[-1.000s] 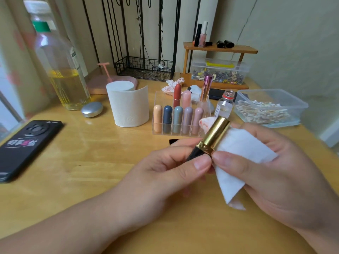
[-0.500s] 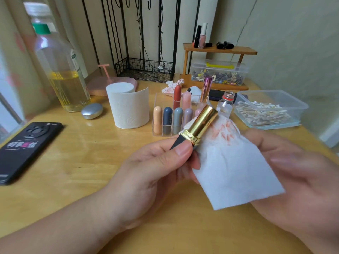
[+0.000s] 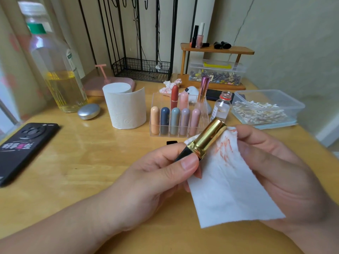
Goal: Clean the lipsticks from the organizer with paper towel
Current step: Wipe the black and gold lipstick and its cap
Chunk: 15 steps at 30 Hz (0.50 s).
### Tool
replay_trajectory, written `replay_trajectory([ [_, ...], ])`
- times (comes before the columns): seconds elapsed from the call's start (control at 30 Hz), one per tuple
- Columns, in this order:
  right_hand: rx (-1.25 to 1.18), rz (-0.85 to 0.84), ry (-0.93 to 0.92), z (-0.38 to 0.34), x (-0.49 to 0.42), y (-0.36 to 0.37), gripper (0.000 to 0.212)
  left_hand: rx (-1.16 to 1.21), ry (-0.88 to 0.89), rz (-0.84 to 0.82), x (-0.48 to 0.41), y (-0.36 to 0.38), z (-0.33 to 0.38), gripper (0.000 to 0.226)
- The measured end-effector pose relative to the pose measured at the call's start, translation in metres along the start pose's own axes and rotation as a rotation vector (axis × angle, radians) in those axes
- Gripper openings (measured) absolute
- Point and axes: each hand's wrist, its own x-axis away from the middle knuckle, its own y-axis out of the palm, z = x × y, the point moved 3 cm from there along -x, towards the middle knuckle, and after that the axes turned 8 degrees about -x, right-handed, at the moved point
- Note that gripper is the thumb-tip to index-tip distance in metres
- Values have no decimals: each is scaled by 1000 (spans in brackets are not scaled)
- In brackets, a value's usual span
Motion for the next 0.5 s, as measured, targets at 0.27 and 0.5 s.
replay_trajectory([
  [0.27,66,84,10,-1,-2,1,29,-201,64,-46,-1,7,7,14],
  [0.5,301,161,-44,-2,0,3,21,-570,105,49,3,7,8,25],
])
